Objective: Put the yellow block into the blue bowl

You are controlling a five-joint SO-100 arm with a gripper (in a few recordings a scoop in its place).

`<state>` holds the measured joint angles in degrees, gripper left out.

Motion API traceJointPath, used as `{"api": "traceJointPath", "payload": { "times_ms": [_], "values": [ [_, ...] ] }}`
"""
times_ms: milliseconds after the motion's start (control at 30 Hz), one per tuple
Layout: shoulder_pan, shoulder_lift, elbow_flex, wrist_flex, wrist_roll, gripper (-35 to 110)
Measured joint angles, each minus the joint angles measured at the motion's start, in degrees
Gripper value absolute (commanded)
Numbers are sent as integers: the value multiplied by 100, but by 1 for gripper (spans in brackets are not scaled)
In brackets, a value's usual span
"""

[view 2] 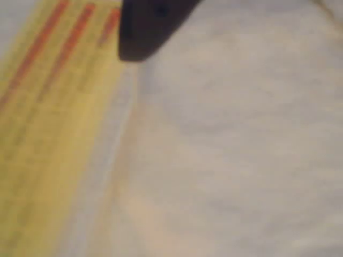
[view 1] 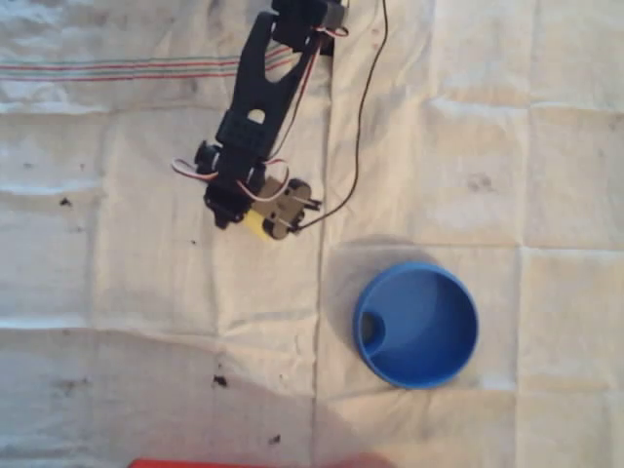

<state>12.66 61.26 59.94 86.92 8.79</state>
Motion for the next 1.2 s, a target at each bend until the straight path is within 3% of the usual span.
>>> {"api": "traceJointPath", "payload": {
  "times_ms": [1200],
  "values": [
    [-360, -773, -18, -132, 0, 18]
  ]
}}
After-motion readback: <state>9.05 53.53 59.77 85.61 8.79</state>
